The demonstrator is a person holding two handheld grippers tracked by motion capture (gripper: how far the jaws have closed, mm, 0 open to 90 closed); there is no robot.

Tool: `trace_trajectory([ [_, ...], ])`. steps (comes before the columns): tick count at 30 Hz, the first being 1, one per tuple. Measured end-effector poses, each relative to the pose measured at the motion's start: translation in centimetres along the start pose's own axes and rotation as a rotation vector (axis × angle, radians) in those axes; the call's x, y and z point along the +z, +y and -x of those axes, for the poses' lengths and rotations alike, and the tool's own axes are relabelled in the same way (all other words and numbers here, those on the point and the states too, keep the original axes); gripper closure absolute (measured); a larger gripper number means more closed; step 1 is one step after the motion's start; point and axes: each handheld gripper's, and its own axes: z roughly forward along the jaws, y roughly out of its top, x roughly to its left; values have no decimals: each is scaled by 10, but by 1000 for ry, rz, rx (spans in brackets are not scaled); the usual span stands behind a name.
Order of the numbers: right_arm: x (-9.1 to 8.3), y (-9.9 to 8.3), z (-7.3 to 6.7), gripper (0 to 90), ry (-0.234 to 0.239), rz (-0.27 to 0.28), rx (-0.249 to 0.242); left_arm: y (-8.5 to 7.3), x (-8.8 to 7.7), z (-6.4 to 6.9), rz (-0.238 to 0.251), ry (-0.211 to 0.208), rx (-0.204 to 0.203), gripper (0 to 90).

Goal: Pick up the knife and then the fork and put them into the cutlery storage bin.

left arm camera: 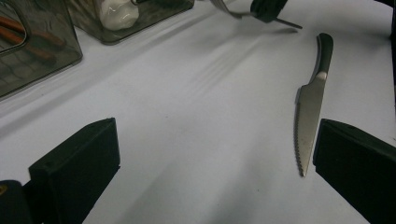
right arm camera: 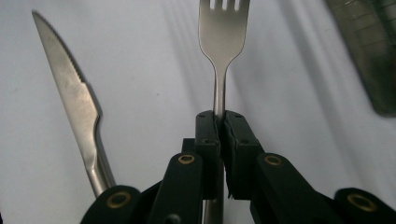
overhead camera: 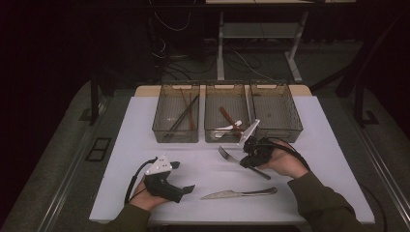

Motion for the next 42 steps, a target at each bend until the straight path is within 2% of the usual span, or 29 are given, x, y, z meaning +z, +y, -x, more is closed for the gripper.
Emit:
trace_trajectory([
  [7, -13, -11, 11, 847, 5, 122, 58, 0, -1, 1, 7, 0, 0, 0],
  [9, -16, -13, 13, 847, -11, 155, 72, 0, 0, 1, 7, -1, 1, 0],
  [11, -20, -15, 16, 848, 11, 200, 80, 0, -1, 2, 7, -2, 2, 0],
  [14, -25, -18, 19, 848, 11, 246, 88, 0, -1, 2, 6, -2, 2, 0],
  [23, -44, -31, 32, 847, 18, 411, 155, -1, -1, 2, 13, -1, 1, 0],
  [30, -62, -42, 40, 848, -29, 518, 199, -1, -1, 2, 14, -1, 1, 0],
  [42, -96, -62, 58, 847, -106, 621, 272, -1, -2, 1, 16, 4, -7, 0],
])
